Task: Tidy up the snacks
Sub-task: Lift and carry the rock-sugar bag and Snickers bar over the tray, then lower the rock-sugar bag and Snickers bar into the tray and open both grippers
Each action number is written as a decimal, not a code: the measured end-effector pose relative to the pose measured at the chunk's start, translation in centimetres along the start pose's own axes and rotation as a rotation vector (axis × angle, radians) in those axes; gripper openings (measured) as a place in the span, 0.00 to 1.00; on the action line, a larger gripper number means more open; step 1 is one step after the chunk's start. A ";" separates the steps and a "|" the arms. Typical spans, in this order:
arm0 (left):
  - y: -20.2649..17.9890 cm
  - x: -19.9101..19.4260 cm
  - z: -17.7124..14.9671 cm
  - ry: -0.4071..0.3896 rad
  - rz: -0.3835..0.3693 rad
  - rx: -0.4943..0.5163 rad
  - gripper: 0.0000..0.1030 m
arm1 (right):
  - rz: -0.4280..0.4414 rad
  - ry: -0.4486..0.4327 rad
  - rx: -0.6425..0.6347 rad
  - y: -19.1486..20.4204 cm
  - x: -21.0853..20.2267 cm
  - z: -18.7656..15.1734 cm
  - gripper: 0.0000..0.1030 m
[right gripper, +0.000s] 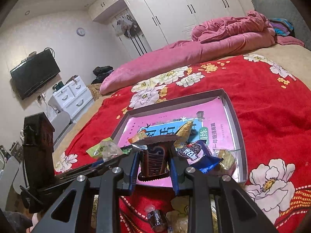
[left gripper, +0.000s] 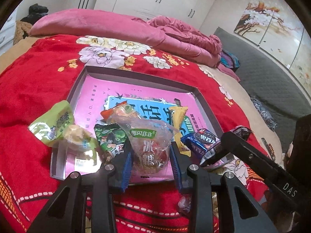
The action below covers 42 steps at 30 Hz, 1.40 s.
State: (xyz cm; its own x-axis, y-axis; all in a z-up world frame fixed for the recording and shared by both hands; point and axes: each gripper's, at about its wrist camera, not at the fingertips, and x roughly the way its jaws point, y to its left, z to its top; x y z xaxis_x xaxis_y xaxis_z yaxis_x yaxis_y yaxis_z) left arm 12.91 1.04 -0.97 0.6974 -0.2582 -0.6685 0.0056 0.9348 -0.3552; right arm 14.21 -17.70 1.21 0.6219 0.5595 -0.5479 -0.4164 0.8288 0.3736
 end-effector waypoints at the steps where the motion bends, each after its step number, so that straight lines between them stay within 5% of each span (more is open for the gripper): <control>1: 0.0 0.2 0.0 0.003 0.001 0.004 0.36 | -0.002 0.006 -0.003 0.0 0.2 0.0 0.28; 22: -0.4 2.0 -0.1 0.046 0.005 0.032 0.36 | -0.084 0.104 -0.051 -0.2 3.0 -0.6 0.28; 42: -0.4 2.9 -0.2 0.068 0.012 0.028 0.37 | -0.125 0.102 -0.054 -1.0 4.3 -0.2 0.28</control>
State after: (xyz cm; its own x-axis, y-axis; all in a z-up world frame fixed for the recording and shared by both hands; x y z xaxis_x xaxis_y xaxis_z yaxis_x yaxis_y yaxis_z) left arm 14.83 -0.12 -2.88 0.6471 -0.2624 -0.7158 0.0181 0.9439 -0.3297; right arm 17.13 -16.10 -1.67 0.6015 0.4474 -0.6619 -0.3770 0.8894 0.2586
